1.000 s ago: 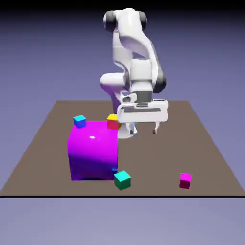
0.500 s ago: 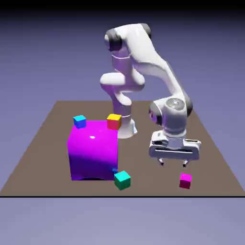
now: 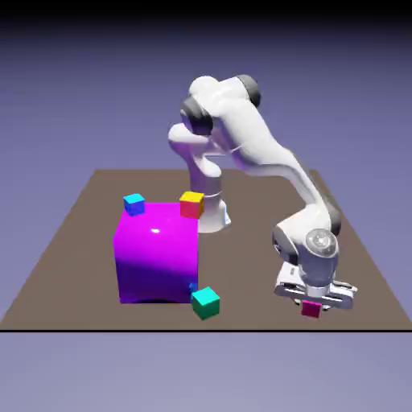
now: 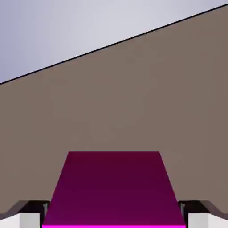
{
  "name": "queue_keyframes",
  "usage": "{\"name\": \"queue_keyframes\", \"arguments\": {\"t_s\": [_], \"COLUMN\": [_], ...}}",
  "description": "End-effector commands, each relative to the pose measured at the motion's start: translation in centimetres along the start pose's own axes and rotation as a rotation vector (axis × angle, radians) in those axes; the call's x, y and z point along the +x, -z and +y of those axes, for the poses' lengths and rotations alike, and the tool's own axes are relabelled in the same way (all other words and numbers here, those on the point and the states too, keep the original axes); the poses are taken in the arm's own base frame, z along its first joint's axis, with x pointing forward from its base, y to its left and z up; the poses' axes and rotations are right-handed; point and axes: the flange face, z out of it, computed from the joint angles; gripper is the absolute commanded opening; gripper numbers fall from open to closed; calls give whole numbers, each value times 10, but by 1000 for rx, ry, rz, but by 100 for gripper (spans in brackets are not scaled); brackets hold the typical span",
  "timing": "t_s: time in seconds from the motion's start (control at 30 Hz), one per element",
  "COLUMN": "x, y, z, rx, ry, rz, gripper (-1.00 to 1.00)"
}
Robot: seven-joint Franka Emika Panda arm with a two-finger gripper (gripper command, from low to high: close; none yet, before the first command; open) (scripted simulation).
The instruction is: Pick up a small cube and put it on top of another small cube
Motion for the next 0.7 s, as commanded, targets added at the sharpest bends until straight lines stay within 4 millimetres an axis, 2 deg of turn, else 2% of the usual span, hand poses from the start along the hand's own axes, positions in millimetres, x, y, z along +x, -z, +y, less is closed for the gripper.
{"name": "queue_keyframes", "arguments": {"t_s": [0.0,0.13,0.27,0.43,0.53,0.57,0.67], "x": [-2,64,128,200,236,236,242], "y": [22,41,64,94,111,111,57], "z": [3,26,59,112,147,147,144], "rx": [-1,-22,-39,-43,-33,-33,-33], "ry": [0,35,65,98,118,118,118], "rz": [2,40,58,50,34,34,34], "gripper": [-100,-100,-100,-100,-100,-100,-100]}}
